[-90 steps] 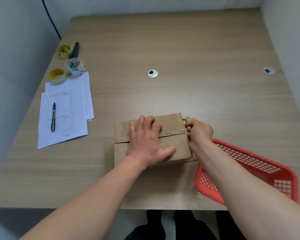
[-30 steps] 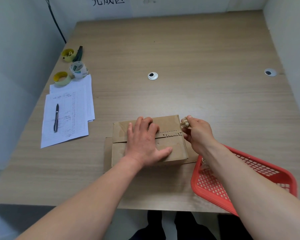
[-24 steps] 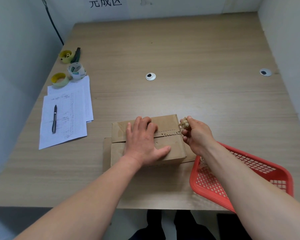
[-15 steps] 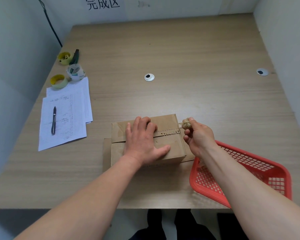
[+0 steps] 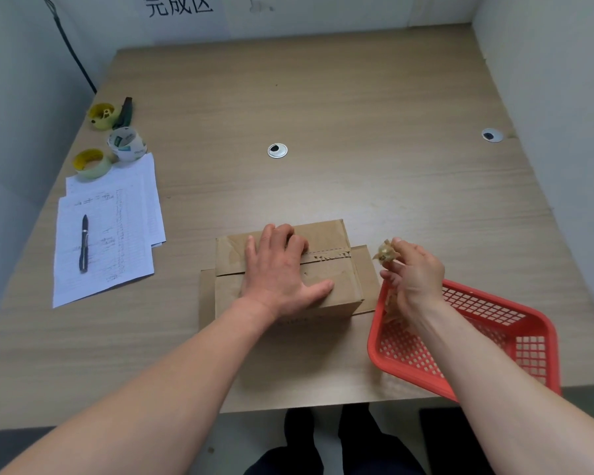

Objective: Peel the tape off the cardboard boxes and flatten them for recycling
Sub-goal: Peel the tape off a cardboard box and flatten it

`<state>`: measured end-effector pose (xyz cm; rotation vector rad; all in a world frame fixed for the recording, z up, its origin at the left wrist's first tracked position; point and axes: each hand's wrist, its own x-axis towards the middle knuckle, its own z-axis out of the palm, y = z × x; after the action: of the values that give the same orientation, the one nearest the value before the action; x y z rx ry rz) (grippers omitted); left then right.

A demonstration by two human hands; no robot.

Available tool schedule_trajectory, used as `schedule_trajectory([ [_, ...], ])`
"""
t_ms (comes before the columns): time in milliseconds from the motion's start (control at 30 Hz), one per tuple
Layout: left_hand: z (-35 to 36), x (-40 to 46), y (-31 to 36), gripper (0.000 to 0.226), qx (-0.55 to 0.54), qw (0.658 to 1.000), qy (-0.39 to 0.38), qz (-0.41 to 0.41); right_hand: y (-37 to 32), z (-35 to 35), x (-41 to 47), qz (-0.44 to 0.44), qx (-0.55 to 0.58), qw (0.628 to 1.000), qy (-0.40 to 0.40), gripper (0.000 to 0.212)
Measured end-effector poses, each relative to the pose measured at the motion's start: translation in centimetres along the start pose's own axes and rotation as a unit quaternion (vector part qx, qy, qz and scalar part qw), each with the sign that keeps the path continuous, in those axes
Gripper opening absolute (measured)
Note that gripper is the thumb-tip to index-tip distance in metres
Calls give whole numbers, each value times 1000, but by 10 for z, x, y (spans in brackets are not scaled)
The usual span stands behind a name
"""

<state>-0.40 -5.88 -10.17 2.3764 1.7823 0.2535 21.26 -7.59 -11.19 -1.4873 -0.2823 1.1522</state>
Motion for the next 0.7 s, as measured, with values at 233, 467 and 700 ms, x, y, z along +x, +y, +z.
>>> schedule_trajectory([
  [233, 7, 9, 19, 78, -24, 999, 23, 16, 13, -59, -12, -43, -199, 976, 73, 12],
  [467, 9, 8, 18, 72, -35, 998, 36, 23, 30, -81, -10, -151, -520, 831, 126, 17],
  [700, 10, 9, 18, 73, -35, 999, 34, 23, 45, -93, -7, -174, -542, 818, 76, 2],
])
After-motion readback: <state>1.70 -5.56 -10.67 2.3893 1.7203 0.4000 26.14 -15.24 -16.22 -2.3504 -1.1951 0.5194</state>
